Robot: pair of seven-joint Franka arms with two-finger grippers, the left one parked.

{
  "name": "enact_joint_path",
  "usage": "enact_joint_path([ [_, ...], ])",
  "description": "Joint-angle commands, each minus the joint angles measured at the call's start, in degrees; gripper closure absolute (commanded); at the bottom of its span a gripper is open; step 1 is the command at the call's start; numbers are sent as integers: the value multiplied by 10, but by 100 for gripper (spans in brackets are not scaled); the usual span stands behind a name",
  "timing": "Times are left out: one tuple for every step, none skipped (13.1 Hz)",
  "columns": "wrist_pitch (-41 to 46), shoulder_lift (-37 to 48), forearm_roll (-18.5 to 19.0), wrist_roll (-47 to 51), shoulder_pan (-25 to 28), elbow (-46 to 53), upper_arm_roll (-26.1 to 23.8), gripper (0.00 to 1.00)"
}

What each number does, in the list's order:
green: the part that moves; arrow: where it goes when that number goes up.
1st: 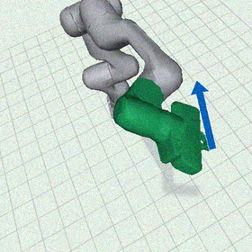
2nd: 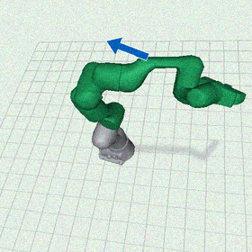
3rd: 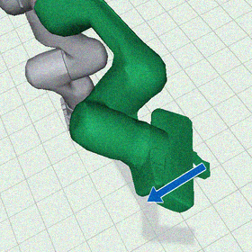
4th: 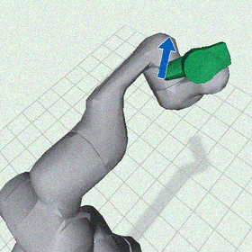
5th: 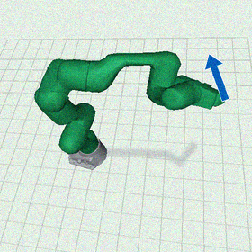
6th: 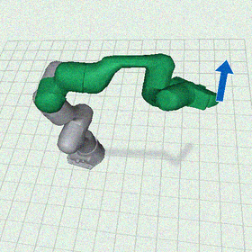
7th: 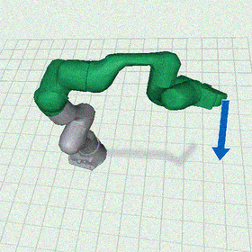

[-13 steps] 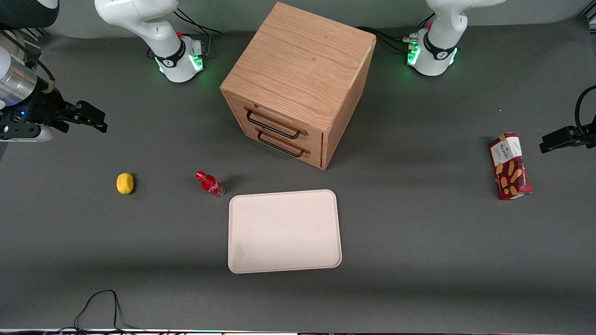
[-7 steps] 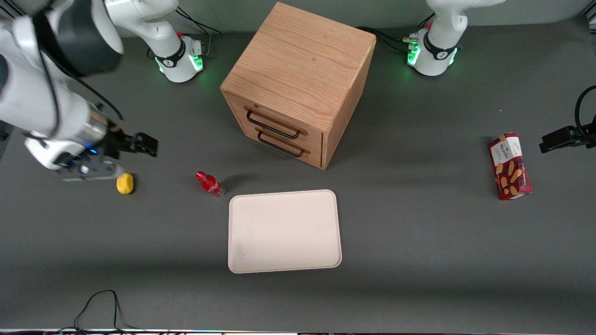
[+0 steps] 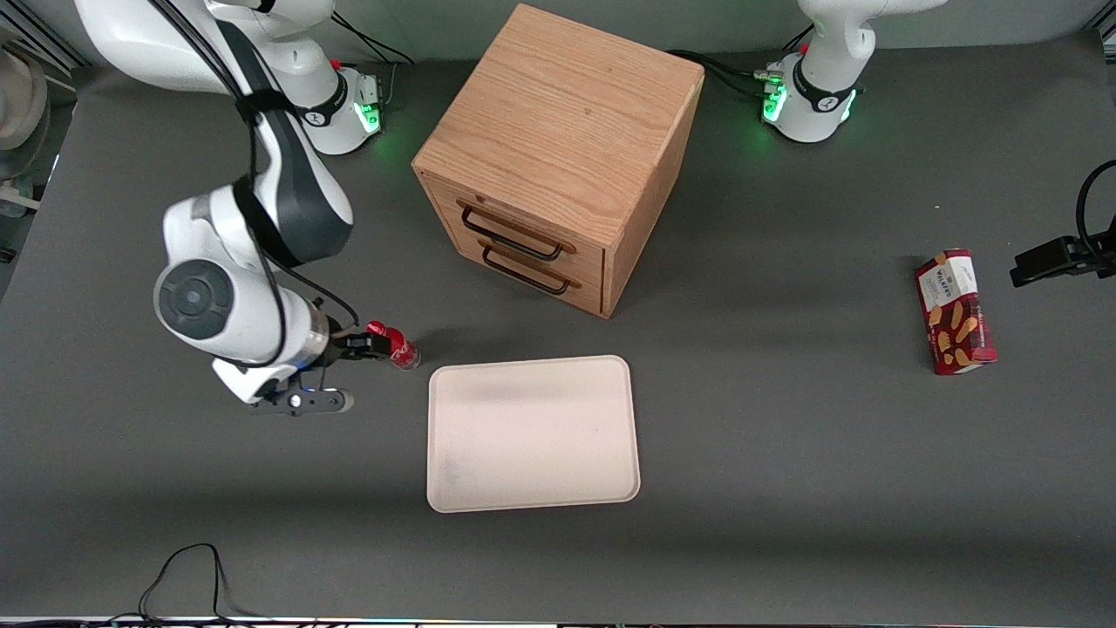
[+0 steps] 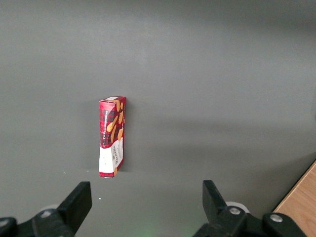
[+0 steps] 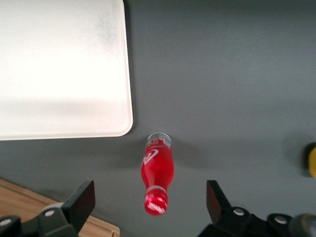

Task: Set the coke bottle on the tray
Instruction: 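Move the open right gripper down toward the red Coca-Cola bottle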

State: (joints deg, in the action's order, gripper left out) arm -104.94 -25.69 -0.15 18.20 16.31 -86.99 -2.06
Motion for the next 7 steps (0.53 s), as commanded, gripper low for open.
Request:
enact_joint_path([
  [-53, 33, -7, 19, 5, -80, -1, 0],
  [-84, 48, -7, 19, 5, -119, -1, 0],
  [-105, 64, -7, 19, 5, -152, -1, 0],
  [-117, 77, -7, 16, 5, -178, -1, 0],
  [-129, 89, -7, 12, 5, -199, -1, 0],
  [-152, 99, -7, 12, 4, -225, -1, 0],
  [-176, 106, -7, 12, 5, -248, -1, 0],
])
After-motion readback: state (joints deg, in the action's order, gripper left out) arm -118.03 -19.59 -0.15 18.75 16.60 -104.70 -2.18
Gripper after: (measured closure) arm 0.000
